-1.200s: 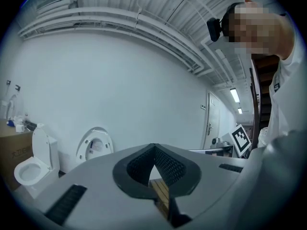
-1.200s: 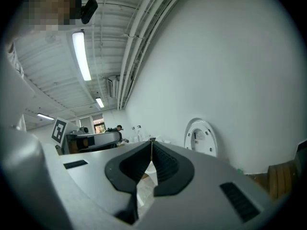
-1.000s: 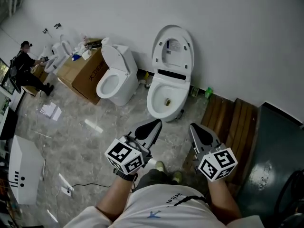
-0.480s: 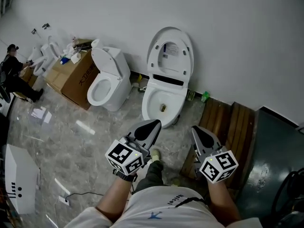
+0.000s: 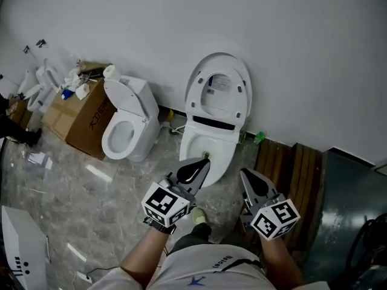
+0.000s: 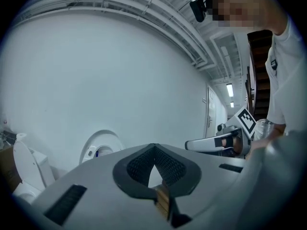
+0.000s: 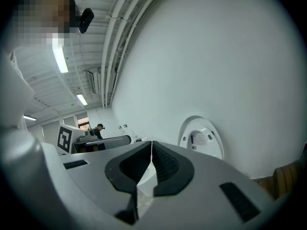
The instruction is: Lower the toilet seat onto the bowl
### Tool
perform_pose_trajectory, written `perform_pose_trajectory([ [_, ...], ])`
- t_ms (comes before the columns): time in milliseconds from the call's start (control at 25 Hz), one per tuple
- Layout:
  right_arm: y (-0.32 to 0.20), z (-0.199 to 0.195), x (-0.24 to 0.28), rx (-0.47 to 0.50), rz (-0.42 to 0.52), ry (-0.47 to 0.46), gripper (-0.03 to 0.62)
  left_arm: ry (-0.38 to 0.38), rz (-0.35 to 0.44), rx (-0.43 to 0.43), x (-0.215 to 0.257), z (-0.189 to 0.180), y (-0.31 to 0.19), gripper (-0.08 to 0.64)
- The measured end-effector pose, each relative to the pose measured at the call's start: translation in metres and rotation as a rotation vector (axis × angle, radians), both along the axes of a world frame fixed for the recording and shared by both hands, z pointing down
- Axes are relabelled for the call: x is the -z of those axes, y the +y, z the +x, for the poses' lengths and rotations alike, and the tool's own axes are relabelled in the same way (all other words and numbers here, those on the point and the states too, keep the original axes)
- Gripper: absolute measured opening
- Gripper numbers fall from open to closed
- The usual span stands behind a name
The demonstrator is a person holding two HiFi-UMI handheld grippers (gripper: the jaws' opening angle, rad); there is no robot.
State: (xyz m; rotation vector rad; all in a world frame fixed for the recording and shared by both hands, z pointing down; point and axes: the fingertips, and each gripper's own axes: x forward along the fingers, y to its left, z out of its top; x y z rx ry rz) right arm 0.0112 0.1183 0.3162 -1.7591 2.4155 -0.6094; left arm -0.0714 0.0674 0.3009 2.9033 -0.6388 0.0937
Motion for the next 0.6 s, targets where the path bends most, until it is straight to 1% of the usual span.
perform_pose_trajectory([
  [160,-0.030,-0.007,-0.003,-0.001,-0.006,-0.003,0.017,-0.018,0.028,-0.028,0.001,0.005,-0.037,0.009],
  [280,-0.051,-0.006,0.000,-0.008,-0.004,-0.007,0.017,-0.025,0.049,-0.042,0.002,0.013,-0.061,0.009],
  [520,-0.101,0.013,-0.001,0.008,0.009,-0.012,0.017,-0.054,0.088,-0.045,-0.001,0.042,-0.111,0.009],
  [600,-0.120,0.022,-0.005,0.018,0.007,-0.022,0.017,-0.071,0.113,-0.049,-0.005,0.056,-0.131,0.009],
])
